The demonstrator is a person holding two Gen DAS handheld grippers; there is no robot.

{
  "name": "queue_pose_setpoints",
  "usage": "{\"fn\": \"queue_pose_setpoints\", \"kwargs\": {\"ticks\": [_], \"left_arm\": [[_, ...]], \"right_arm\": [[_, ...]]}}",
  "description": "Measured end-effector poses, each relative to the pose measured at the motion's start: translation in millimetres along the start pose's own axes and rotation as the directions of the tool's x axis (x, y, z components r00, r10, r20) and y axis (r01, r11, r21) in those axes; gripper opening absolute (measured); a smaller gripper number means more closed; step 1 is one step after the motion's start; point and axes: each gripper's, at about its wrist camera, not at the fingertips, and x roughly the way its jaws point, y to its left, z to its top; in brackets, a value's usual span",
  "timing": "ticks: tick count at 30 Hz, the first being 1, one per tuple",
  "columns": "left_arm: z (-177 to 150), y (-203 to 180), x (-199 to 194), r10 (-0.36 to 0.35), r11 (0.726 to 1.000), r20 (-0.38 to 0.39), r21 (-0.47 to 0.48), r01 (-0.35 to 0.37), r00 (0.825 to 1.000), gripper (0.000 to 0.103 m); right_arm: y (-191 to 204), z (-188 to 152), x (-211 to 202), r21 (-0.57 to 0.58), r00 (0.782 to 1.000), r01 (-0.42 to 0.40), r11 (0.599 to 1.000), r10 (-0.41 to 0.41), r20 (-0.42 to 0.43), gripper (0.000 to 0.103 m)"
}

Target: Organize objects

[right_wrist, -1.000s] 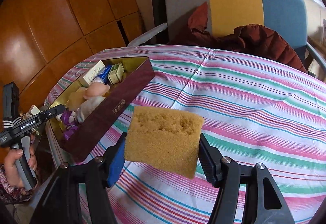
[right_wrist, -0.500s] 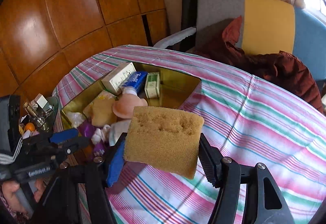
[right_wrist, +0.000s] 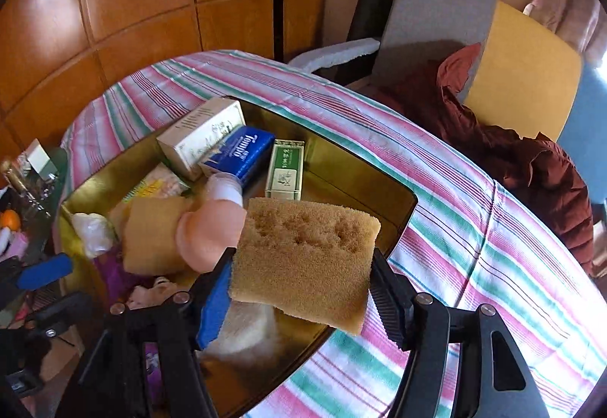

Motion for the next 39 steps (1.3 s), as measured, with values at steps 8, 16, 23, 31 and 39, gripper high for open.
{"fn": "queue_pose_setpoints", "kwargs": {"ticks": [8,16,23,31,39], "left_arm": [[1,-2,-3,-0.001,1.000,0.004,0.005,0.001,1.000,0.053],[1,-9,-6,0.024,0.999,0.014,0.027,-0.024,1.000,0.053],[3,-15,-8,0.036,0.999,0.008,0.032,-0.036,0.999,0.053],[7,-18,-21,0.088,0.994,0.046,0.066,-0.091,0.995,0.053],[12,-8,-35,0.140,0.987,0.070,0.076,-0.145,0.988,0.053]], "right_arm": [[2,7,22,-0.026,0.998,0.035,0.999,-0.036,-0.045,0.069],[6,-1,11,-0.030,0.999,0.050,0.998,-0.050,-0.011,0.086],[10,-14,-16,0.009,0.998,0.052,0.999,-0.053,0.033,0.086],[19,-31,-43,0.130,0.998,0.064,0.989,-0.067,0.020,0.091],[41,-38,-65,0.179,0.997,0.060,0.982,-0.068,0.041,0.103]]}}
